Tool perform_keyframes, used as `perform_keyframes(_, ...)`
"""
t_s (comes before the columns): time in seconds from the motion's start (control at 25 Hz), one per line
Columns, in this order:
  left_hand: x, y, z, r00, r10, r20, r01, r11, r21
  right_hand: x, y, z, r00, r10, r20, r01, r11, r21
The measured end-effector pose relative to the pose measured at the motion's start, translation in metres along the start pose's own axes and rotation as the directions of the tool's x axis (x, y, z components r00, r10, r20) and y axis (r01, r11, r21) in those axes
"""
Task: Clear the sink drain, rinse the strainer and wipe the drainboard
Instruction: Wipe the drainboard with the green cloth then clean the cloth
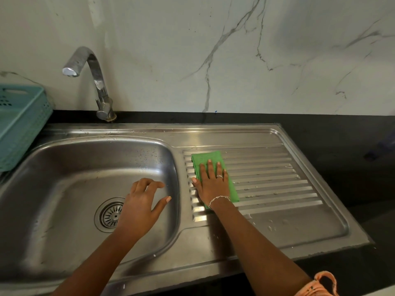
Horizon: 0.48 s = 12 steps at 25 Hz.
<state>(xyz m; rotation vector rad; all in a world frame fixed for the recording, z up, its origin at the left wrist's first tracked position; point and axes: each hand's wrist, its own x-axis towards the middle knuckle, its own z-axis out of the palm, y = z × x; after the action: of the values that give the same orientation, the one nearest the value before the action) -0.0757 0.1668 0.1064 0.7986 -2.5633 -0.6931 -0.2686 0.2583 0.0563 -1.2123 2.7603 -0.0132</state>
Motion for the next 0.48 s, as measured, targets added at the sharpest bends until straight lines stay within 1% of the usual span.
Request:
perform_keyframes(0.16,0.000,-0.001,-0.005,1.000,0.000,0.003,0.000,1.000,0.003,-0.004,-0.021,0.003,0.999,-0.033,-0.002,0.033,0.999,0.024)
perform_keyframes(0.28,0.000,-0.001,-0.007,1.000,0.012,-0.003,-0.012,1.000,0.014,-0.012,-0.036,0.010,0.996,-0.085,-0.015,0.085,0.996,0.029)
perform_keyframes(0.48,0.000,0.002,-0.008,1.000,0.018,0.002,-0.018,1.000,0.025,-0.023,-0.042,0.017,0.993,-0.119,-0.023,0.119,0.993,0.024)
